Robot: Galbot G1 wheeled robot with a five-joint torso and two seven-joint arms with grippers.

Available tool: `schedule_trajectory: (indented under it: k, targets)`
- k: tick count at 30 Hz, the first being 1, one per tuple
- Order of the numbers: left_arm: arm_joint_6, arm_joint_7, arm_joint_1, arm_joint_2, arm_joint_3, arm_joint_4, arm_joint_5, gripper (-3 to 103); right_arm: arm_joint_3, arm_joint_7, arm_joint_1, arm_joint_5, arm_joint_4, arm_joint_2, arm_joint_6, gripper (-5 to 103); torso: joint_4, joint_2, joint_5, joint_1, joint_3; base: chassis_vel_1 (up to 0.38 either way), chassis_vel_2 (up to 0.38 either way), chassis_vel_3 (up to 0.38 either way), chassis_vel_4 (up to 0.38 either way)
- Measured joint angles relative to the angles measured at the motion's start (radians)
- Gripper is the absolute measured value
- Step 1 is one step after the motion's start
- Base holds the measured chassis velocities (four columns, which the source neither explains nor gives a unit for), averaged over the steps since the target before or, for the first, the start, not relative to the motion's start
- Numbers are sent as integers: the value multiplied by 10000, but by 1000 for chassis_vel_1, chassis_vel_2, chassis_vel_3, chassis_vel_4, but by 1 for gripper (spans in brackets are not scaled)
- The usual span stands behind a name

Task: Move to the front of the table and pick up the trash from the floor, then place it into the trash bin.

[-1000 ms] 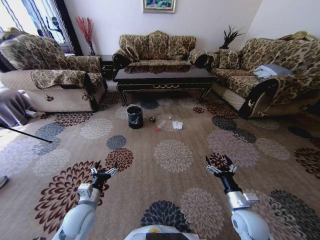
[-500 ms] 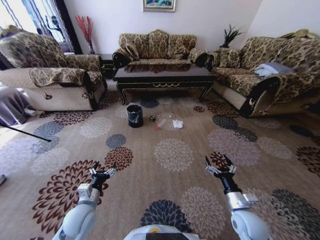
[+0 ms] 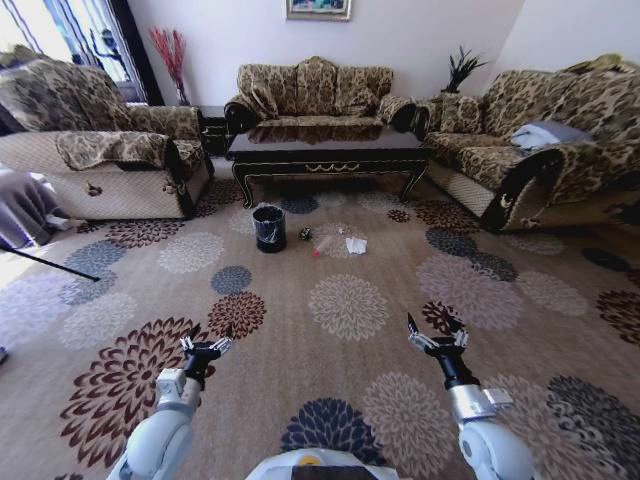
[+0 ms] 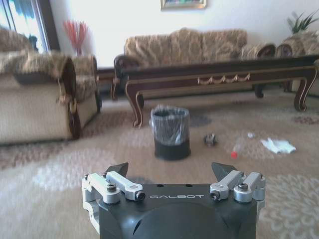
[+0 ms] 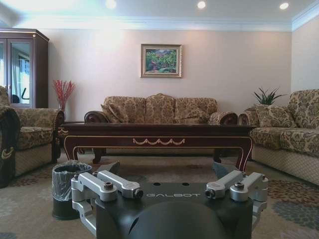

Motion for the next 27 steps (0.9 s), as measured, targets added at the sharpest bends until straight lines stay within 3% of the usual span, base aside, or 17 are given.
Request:
schedule_trajectory:
  k: [3, 7, 27]
  targets:
    - [-1383, 227, -139, 73, -65, 60, 1303, 94, -6, -21, 7, 35, -68, -35, 1, 100, -2, -146, 1, -40, -113, 0, 0, 0, 0]
    - [-1853, 355, -149, 84, -63, -2, 1653, 94, 3, -21, -36, 23, -116, -50, -6, 100, -1, -309, 1, -76, -235, 0, 0, 0, 0]
    - [-1823, 526, -61, -67, 77, 182, 1541, 94, 99, 23, -190, -114, -12, 15, -54, 100, -2, -1120, 0, -249, -875, 0, 0, 0, 0]
